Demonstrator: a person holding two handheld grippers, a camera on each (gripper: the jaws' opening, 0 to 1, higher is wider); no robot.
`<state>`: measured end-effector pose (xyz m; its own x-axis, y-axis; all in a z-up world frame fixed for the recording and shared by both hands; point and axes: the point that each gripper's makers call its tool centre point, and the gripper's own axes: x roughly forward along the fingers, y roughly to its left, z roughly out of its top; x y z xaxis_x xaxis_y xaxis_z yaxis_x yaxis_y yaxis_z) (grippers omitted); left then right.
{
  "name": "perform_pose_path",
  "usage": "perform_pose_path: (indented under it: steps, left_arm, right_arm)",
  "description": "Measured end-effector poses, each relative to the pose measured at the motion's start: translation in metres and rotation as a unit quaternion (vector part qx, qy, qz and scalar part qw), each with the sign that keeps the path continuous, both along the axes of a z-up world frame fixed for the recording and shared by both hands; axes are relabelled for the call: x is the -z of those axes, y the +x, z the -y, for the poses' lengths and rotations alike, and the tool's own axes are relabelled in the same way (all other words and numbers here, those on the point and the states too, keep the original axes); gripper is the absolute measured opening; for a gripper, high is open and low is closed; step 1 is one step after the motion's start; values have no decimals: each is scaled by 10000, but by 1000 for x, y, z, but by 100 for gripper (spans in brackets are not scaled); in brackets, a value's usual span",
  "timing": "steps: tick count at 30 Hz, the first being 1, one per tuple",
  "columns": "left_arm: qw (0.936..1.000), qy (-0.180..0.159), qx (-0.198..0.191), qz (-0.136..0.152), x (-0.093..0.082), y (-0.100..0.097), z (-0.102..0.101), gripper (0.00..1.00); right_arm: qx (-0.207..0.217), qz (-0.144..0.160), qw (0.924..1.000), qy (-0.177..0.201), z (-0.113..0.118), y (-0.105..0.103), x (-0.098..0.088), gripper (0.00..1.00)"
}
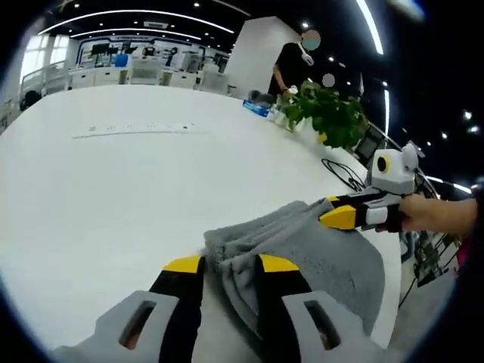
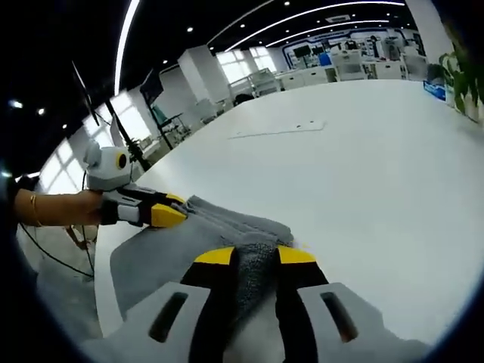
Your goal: Fold the towel on the table until its edges align and the towel forms a compact rectangular stack.
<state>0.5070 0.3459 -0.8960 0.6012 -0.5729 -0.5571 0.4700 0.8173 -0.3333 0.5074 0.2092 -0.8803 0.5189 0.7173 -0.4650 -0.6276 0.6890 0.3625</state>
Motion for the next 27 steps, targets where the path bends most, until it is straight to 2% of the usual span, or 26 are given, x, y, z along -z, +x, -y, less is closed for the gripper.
perform_pose_path:
  steps: [1, 3, 8, 10, 12, 13, 16, 18, 19, 20, 24, 25, 27]
  left_arm:
    - [9999, -103, -44, -13, -4, -2, -1, 31]
    - [9999, -118, -63, 79, -14, -4, -5, 34]
    - [9987, 168, -5, 480, -41, -10, -12, 42]
    - [9979, 281, 203, 548, -46, -16, -11, 44]
    - [9948, 458, 652, 636, -52, -31, -3, 45]
    - [9938, 501, 739, 656, -53, -34, -2, 46]
    - [9843, 911, 1300, 774, -55, -56, 6, 46]
    - [9772, 1212, 1488, 914, -57, -64, 8, 46]
    - [9722, 1269, 1647, 1079, -62, -69, 14, 46]
    - [9702, 1262, 1738, 1123, -65, -74, 18, 46]
    - [9621, 1384, 2089, 1078, -63, -95, 31, 46]
    - [9598, 1403, 2199, 1033, -60, -102, 35, 46]
    - [9566, 1433, 2349, 958, -54, -111, 39, 45]
  right_arm:
    - [30, -50, 10000, 5, 3, -3, -3, 24]
    - [14, 121, 9999, -45, 9, -4, -9, 28]
    - [-52, 403, 9990, -196, 23, -7, -25, 31]
    - [-286, 685, 9969, -273, 25, -11, -36, 33]
    - [-620, 896, 9932, -410, 24, -20, -45, 33]
    - [-816, 1043, 9900, -491, 21, -27, -52, 34]
    - [-1227, 1227, 9832, -572, 13, -46, -62, 36]
    - [-1483, 1235, 9790, -660, 9, -61, -62, 36]
    - [-1560, 1219, 9779, -671, 6, -67, -62, 36]
    - [-1678, 1208, 9759, -695, 3, -74, -60, 36]
    - [-2220, 1208, 9622, -1012, -5, -104, -49, 36]
    - [-2357, 1210, 9572, -1163, -7, -112, -44, 36]
    - [-2512, 1224, 9520, -1247, -11, -123, -41, 38]
